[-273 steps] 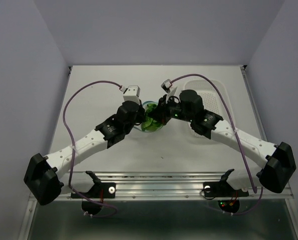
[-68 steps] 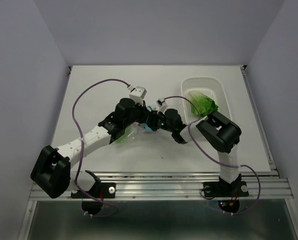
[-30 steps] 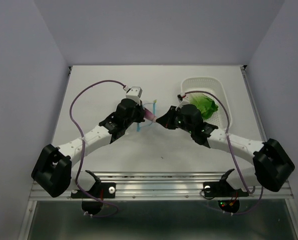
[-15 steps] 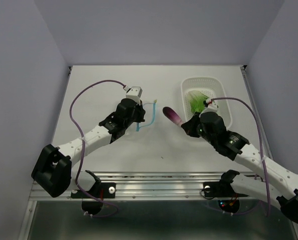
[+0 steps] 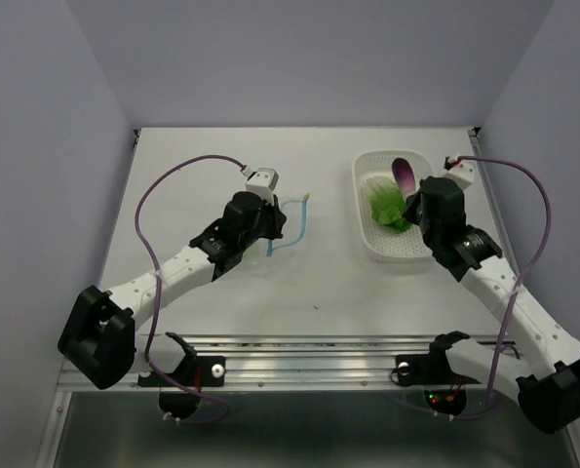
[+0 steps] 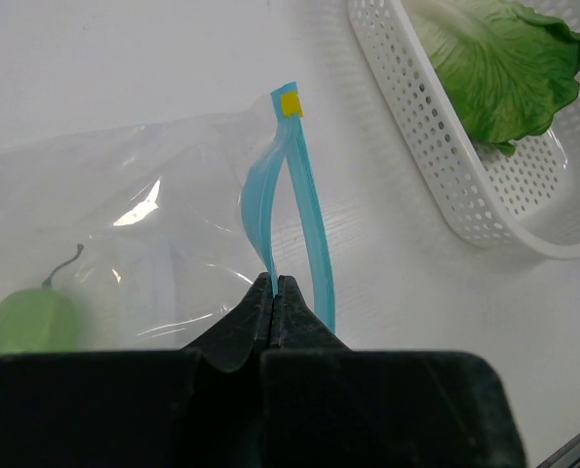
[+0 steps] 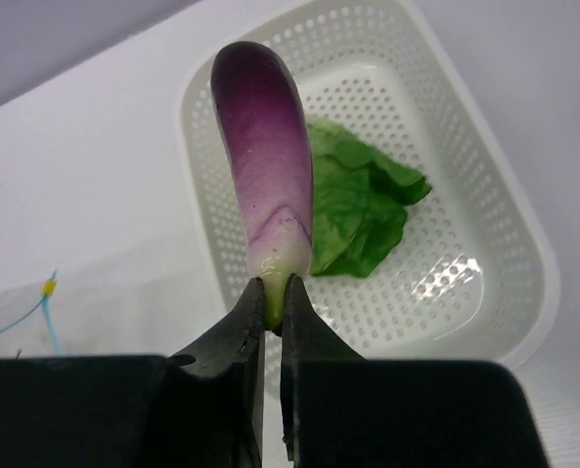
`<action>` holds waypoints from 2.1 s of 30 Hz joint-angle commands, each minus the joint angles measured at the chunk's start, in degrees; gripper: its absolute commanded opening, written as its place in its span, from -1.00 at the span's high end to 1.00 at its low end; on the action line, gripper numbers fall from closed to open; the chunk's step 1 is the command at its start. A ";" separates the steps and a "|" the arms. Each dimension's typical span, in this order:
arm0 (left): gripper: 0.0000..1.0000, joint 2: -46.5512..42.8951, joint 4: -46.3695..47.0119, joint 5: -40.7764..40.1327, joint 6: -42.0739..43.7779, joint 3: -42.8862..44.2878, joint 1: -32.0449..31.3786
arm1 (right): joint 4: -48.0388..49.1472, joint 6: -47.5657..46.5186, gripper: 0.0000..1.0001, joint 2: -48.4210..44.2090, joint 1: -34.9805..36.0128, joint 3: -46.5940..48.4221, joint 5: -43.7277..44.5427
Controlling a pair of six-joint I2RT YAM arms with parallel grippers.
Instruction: Open the zip-top bag and remove the fake food
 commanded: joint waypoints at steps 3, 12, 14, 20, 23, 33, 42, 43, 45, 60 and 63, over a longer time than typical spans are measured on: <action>1.00 -1.80 2.48 1.88 1.41 0.87 0.25 | 9.57 -9.92 0.99 8.61 -13.42 3.88 -15.11; 1.00 -0.83 3.71 5.83 1.85 0.96 0.16 | 11.50 -14.94 0.99 19.45 -22.05 6.69 -15.55; 1.00 -0.05 3.45 5.66 2.02 1.92 0.16 | 12.91 -15.20 0.99 20.67 -22.85 5.99 -17.57; 1.00 0.31 2.57 5.13 2.29 2.46 0.16 | 12.91 -15.11 0.92 23.49 -22.85 4.41 -17.49; 1.00 -0.56 2.48 5.40 1.85 2.02 0.07 | 12.83 -14.67 0.68 22.53 -22.85 3.44 -15.91; 1.00 -2.15 1.87 4.61 1.85 1.58 0.16 | 9.40 -13.88 -0.42 18.13 -22.85 0.10 -10.02; 1.00 -1.45 1.25 5.22 0.71 2.72 0.07 | 10.35 -15.38 -1.00 8.65 -22.85 0.90 -41.70; 1.00 -1.45 1.25 5.14 0.36 2.55 0.07 | 12.54 -13.38 -1.00 8.20 -22.85 -0.15 -45.75; 1.00 -1.80 1.69 5.31 -0.35 2.28 -0.01 | 18.76 -9.95 -1.00 7.85 -22.85 -2.09 -59.10; 1.00 -1.45 1.43 5.57 -1.93 3.42 -0.10 | 53.26 13.89 -1.00 26.56 -1.32 -7.55 -65.39; 1.00 -0.57 1.25 6.36 -1.84 4.04 -0.10 | 53.09 12.93 -0.99 30.16 0.88 -4.39 -62.32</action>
